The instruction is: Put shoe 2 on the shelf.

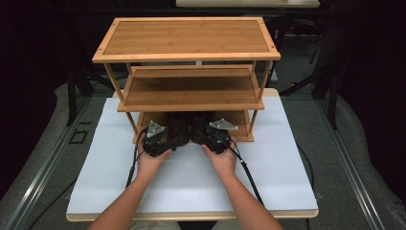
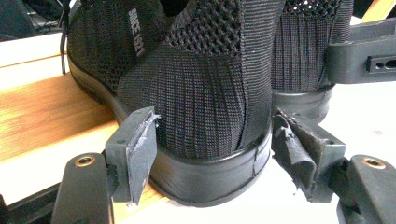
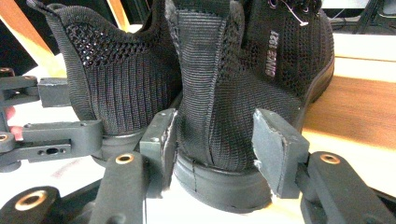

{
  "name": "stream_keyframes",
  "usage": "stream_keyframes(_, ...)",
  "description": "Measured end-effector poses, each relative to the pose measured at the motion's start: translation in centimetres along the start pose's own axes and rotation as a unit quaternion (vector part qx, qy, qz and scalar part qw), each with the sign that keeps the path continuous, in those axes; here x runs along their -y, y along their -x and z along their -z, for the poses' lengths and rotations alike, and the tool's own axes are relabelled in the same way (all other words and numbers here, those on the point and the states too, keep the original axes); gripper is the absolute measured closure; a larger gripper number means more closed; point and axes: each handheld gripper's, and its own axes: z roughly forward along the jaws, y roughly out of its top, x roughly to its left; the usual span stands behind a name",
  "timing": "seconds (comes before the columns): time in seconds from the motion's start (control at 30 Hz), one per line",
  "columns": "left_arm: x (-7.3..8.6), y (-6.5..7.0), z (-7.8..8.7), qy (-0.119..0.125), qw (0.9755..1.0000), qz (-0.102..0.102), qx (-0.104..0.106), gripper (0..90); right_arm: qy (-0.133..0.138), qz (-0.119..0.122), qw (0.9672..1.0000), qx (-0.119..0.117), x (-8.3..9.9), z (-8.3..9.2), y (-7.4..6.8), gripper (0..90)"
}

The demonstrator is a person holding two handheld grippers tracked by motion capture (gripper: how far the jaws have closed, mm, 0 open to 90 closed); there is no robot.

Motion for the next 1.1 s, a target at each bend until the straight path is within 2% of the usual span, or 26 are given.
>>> stream_keyframes(0.33,-0.1,0.0,0.4,-0.004,1.0,-0.006,0.003,31.7,-0.004,-0.003,1.0,0.001,-0.2,0.2,0.3,48.3)
stream_keyframes(0.47,-0.2,-0.1,0.7,0.001,1.0,-0.005,0.002,31.7,-0.004,0.004,1.0,0.002,-0.3,0.6,0.4,48.1)
stream_keyframes(0.7,-0.4,-0.5,2.1,0.007,0.9999,-0.008,0.001,31.7,-0.007,0.017,0.9998,-0.001,-0.9,2.4,0.4,46.8)
stream_keyframes(0.77,-0.6,-0.7,3.0,0.004,0.9999,-0.007,-0.006,31.7,-0.008,0.027,0.9996,0.002,-1.0,3.4,0.5,46.1)
stream_keyframes(0.87,-0.7,-0.8,3.7,0.008,0.9999,-0.008,-0.008,31.7,-0.008,0.03,0.9995,0.0,-1.1,4.1,0.6,45.8)
stream_keyframes(0.97,-0.8,-0.9,4.9,0.015,0.9998,-0.007,-0.007,31.7,-0.009,0.035,0.9994,-0.002,-1.3,5.7,0.9,45.2)
stream_keyframes(1.1,-0.7,-1.1,6.2,0.02,0.9998,-0.003,-0.009,31.7,-0.008,0.047,0.9988,0.012,-1.4,7.4,1.0,44.3)
